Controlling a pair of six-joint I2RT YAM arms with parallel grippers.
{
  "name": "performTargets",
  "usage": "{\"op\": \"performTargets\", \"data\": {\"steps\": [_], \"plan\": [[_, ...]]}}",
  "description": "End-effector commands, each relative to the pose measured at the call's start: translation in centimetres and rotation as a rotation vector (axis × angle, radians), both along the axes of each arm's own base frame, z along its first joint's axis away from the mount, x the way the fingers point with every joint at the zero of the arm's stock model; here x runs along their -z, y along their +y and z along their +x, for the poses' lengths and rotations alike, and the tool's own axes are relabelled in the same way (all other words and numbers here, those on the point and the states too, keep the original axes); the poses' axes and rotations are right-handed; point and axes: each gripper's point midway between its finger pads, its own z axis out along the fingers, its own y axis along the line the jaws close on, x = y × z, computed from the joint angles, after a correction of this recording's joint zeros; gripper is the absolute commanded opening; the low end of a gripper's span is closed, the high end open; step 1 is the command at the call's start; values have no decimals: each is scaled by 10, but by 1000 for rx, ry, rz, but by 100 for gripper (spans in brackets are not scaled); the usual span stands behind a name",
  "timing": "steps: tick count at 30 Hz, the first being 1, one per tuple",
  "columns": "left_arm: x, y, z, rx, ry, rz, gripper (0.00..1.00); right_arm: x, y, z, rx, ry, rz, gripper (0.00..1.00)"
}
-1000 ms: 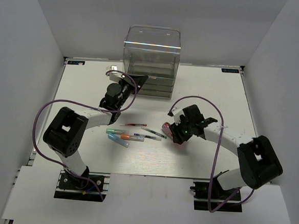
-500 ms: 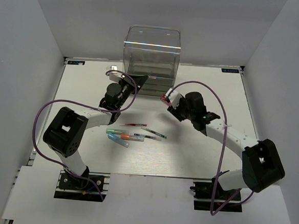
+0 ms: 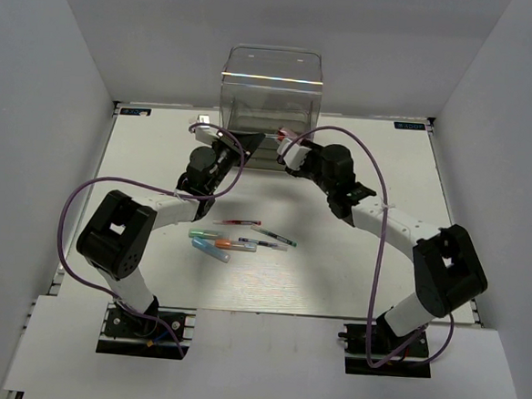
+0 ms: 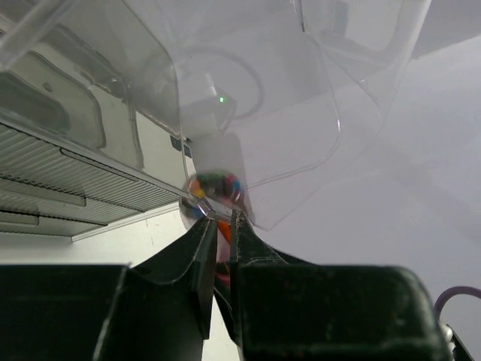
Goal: Sort the stationery into containers
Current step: Place the stationery in the drawer.
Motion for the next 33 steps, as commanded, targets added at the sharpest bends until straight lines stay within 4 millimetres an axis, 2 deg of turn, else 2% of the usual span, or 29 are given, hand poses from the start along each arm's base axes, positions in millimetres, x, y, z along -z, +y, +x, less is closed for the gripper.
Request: {"op": "performTargets", "data": {"steps": [1,7,8,11,16,17,23,33], "plan": [[-59,-2,-5,14,-150,-46,10,-65,16,21,5,-213,58,0],[-59,-5,-4,23,-151,-44,10,-70,26,31,7,-263,29,0],[-65,-5,-4,23,-167,-52,10,-73,28,32,4,-285,11,0],[-61,-5,-2,23,-159,-48,10,-74,31,36,6,-334,-30,0],[-65,-6,-1,23,-167,-52,10,-63,36,44,8,-383,-118,0],[-69,-6,-1,23,-176,-57,10,-68,35,44,15,-404,-120,0],[-69,-6,-1,23,-176,-57,10,-58,36,48,16,-469,-228,0],[-69,-7,1,21,-172,-45,10,-56,32,54,24,-564,-350,0]]}}
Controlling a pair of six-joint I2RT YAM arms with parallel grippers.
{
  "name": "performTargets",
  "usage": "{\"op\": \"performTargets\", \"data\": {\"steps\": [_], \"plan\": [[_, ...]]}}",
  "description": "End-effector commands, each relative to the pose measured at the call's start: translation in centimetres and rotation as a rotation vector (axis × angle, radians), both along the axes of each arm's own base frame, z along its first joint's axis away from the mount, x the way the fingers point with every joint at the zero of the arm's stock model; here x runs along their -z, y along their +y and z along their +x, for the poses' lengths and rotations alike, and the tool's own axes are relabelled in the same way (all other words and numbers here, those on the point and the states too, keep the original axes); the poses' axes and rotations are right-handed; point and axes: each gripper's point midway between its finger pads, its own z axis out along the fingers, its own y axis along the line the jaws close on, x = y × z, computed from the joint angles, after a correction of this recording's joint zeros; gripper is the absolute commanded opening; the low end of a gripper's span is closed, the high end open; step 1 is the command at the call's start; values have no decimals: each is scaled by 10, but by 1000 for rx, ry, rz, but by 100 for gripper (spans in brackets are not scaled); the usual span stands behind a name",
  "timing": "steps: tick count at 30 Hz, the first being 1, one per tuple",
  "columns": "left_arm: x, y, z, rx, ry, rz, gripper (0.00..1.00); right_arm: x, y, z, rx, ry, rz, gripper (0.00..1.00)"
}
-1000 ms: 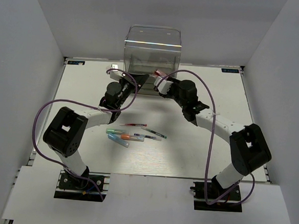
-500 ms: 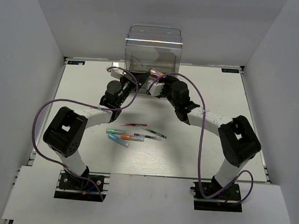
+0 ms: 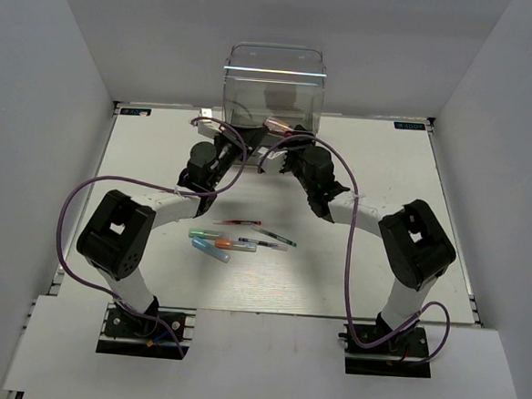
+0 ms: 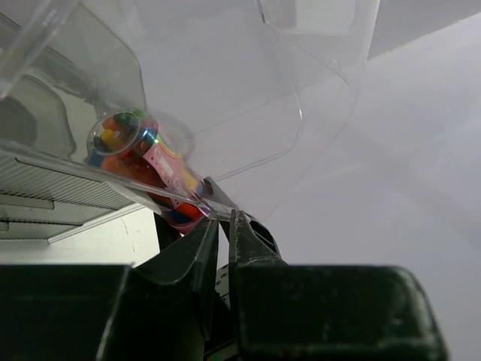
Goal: Sort the stationery into containers
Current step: Place the stationery in the drawer.
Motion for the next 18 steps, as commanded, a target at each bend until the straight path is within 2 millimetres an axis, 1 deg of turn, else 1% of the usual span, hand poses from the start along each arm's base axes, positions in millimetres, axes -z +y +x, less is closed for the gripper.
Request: {"op": "performTargets", "data": {"steps": [1,2,7,10,11,18], "plan": [[-50,1,-3,-8,-129,-39,10,-37,-1,5,19,-148,12,0],[-46,2,-3,-8,-121,-35,10,-34,-1,6,21,-149,-3,0],[-46,2,-3,-10,-125,-27,10,-28,-2,9,26,-179,-84,0],[-46,2,-3,-10,-125,-27,10,-27,-1,11,26,-186,-126,0],[-50,3,-5,-10,-133,-31,10,-26,-1,12,22,-192,-142,0],[-50,3,-5,-10,-134,-31,10,-26,6,14,-28,-257,-285,0]]}}
